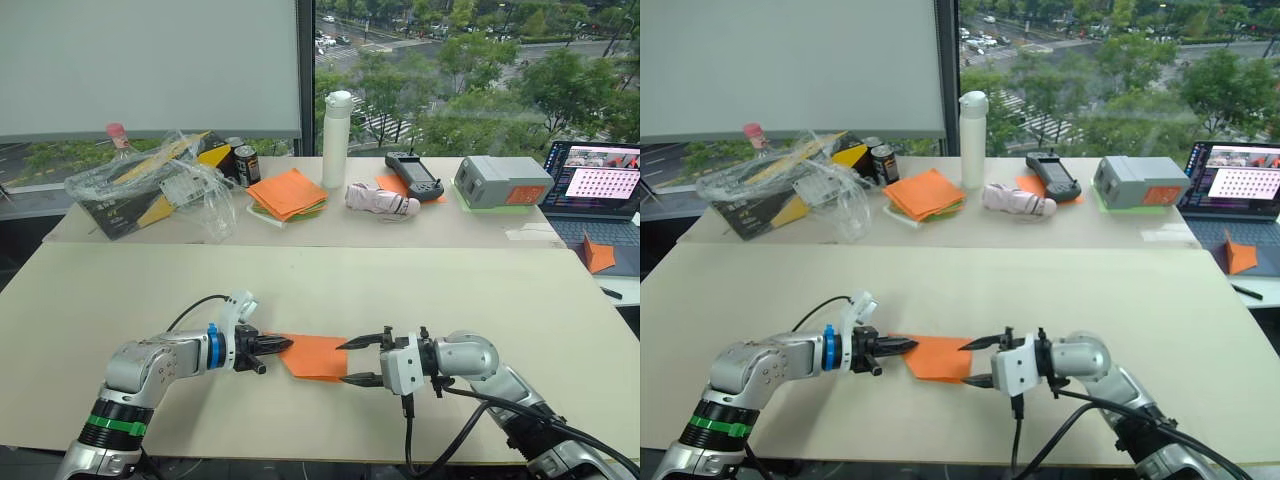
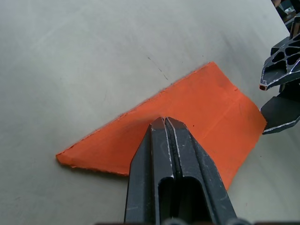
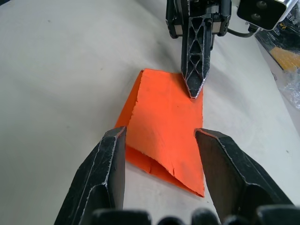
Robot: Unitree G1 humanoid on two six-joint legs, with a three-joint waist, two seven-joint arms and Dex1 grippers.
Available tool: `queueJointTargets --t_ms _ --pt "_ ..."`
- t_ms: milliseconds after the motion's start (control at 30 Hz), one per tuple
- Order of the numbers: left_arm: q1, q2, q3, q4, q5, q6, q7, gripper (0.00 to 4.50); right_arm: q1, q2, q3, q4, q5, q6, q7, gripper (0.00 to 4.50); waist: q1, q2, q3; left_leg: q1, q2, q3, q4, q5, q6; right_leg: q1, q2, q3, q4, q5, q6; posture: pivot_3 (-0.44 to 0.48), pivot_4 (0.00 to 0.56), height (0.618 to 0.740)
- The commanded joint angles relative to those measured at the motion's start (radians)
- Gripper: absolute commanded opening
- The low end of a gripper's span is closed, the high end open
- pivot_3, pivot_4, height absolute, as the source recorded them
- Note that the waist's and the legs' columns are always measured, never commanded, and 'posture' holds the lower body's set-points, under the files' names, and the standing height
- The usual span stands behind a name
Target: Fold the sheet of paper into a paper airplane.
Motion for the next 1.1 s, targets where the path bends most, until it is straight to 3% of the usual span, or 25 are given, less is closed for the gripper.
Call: queueJointTargets --t_ms 33,367,633,867,1100 --pt "-0.006 0.006 -0.007 0.008 0.019 0.010 0.003 0.00 -0.019 0.017 -0.009 0.001 -0.005 -0.022 -0.023 2.56 0.000 0.000 0.000 0.000 0.000 0.000 0.000 0.000 0.000 0.000 0.000 0.000 0.000 0.000 0.000 0.000 0.150 0.740" --pt "0.007 0.015 0.005 -0.006 0.014 0.019 0.005 0.00 -0.042 0.030 0.004 0.067 -0.036 -0.103 -0.030 2.56 0.001 0.000 0.000 0.000 0.000 0.000 0.000 0.000 0.000 0.000 0.000 0.000 0.000 0.000 0.000 0.000 0.150 0.740" --pt "0.014 0.016 0.008 -0.008 0.013 0.020 0.007 0.00 -0.043 0.033 0.004 0.078 -0.029 -0.125 -0.030 0.04 0.000 0.000 0.000 0.000 0.000 0.000 0.000 0.000 0.000 0.000 0.000 0.000 0.000 0.000 0.000 0.000 0.150 0.740" --pt "0.012 0.015 0.006 -0.004 0.014 0.019 0.004 0.00 -0.039 0.031 0.008 0.074 -0.018 -0.099 -0.017 0.04 0.001 0.000 0.000 0.000 0.000 0.000 0.000 0.000 0.000 0.000 0.000 0.000 0.000 0.000 0.000 0.000 0.150 0.740" --pt "0.006 0.007 0.007 -0.005 0.010 0.023 0.008 0.00 -0.065 0.065 -0.021 0.025 0.081 0.129 0.010 0.04 -0.001 0.000 0.000 0.001 0.000 0.000 0.000 0.000 0.000 0.000 0.000 0.000 0.000 0.000 0.000 0.000 0.150 0.740"
